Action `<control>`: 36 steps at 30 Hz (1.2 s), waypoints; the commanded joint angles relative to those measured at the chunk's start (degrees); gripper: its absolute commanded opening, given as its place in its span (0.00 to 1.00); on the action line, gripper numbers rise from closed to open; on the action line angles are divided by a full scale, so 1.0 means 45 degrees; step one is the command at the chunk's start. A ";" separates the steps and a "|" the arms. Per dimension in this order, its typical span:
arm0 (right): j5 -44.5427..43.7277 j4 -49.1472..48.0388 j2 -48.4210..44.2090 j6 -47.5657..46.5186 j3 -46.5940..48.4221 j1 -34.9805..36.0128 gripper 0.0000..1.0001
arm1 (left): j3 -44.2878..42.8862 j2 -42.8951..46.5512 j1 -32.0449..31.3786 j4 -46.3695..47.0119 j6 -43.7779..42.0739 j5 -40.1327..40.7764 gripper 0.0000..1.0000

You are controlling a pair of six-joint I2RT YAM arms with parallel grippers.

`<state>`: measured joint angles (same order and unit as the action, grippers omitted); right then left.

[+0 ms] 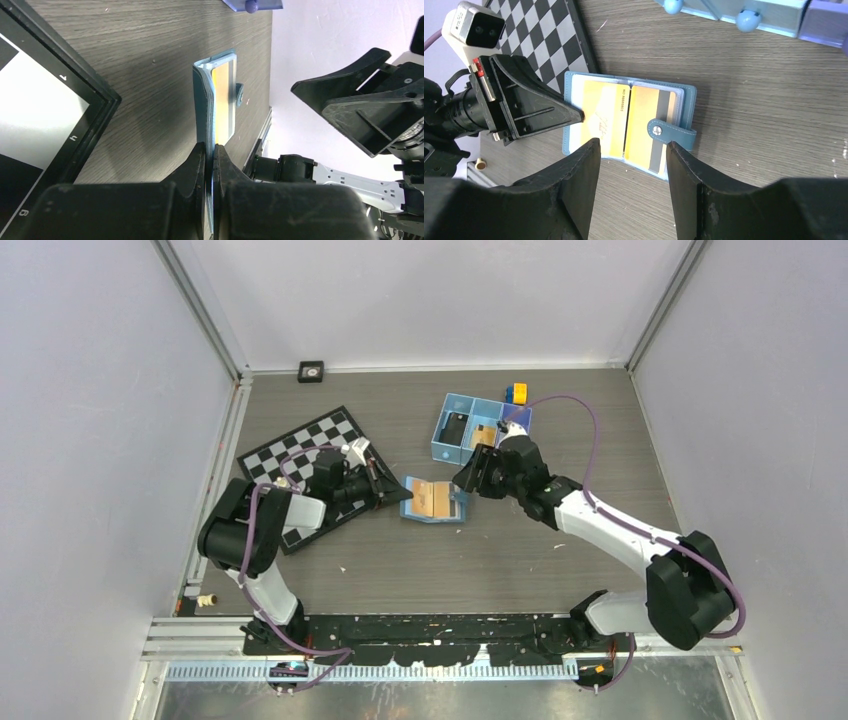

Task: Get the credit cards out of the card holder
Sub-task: Remove the credit card from the card holder.

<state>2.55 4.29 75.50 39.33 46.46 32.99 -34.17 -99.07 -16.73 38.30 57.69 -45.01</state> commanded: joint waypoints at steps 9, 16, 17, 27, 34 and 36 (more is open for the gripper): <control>0.4323 -0.3109 0.2475 0.0610 0.0294 -0.0014 0.46 | 0.0292 0.0655 0.0076 0.2680 0.1258 -0.0594 0.00; 0.4825 -0.3281 0.3504 0.0994 0.0543 -0.0159 0.44 | 0.0450 0.0703 0.0066 0.4349 0.2508 -0.1150 0.00; 0.4954 -0.3479 0.3542 0.1131 0.0444 -0.0237 0.44 | 0.0463 0.0713 0.0066 0.4465 0.2602 -0.1191 0.00; 0.6210 -0.6044 0.3511 0.2393 -0.0501 -0.0897 0.43 | 0.0219 -0.0746 -0.0217 0.7306 0.4708 -0.1876 0.00; 0.6493 -0.6834 0.3582 0.2961 -0.0755 -0.0992 0.40 | 0.0138 -0.1538 -0.0228 0.8866 0.5674 -0.2017 0.00; 0.6688 -0.7298 0.3671 0.3273 -0.0859 -0.1036 0.40 | 0.0142 -0.1540 -0.0230 0.8885 0.5676 -0.2009 0.00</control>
<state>29.95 -21.98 91.39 51.05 43.16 28.53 -32.12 -106.28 -17.26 69.23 80.42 -51.70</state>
